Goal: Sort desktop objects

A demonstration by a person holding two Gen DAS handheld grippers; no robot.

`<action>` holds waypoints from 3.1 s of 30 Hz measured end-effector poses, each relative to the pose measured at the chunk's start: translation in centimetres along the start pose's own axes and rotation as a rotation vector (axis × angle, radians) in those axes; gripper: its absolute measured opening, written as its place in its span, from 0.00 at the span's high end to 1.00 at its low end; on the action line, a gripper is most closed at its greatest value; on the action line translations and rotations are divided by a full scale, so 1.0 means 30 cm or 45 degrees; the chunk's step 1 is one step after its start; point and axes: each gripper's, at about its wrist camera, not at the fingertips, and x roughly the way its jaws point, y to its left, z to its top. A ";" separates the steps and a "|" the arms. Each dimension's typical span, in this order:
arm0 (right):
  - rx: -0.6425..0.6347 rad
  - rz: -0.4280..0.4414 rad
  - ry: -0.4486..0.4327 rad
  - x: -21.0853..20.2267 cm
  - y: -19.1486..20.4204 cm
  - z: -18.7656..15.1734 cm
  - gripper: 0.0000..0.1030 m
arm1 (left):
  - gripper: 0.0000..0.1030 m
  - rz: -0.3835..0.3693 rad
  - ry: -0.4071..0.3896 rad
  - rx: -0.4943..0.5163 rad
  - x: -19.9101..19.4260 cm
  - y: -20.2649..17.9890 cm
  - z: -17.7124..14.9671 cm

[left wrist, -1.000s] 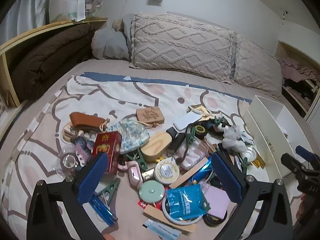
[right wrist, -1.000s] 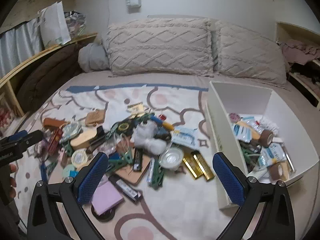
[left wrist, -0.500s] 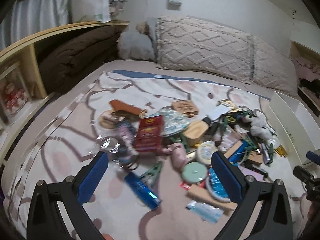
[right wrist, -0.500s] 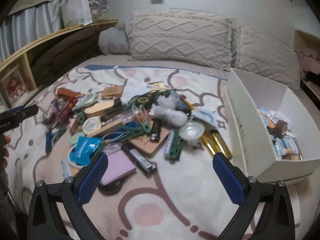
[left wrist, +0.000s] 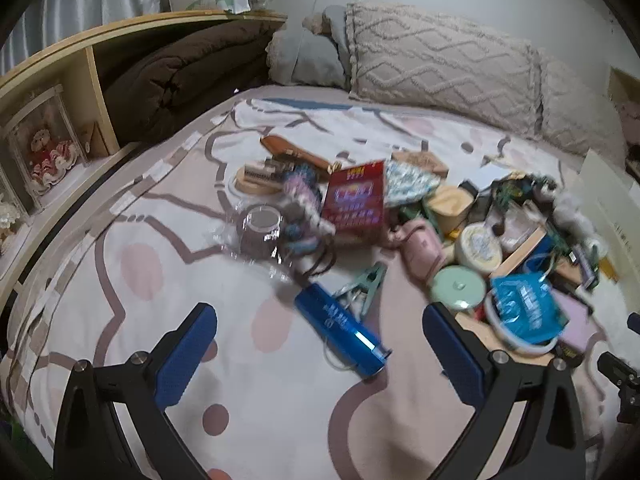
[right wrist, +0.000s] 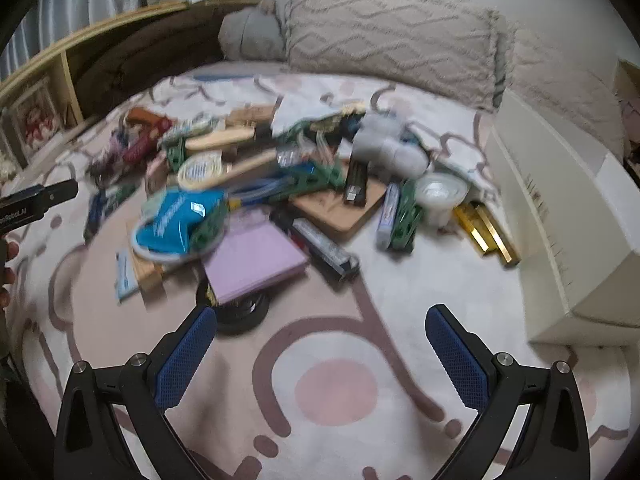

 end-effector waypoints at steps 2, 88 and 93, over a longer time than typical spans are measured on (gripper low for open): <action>-0.002 -0.006 0.009 0.012 0.005 -0.016 0.00 | 0.00 0.003 0.028 0.011 0.021 -0.004 -0.017; 0.076 0.258 -0.099 -0.053 0.006 -0.194 0.51 | 0.75 -0.328 0.132 -0.008 -0.081 -0.166 -0.204; 0.120 0.245 -0.107 -0.085 -0.038 -0.236 0.51 | 0.75 -0.357 0.145 0.042 -0.117 -0.240 -0.268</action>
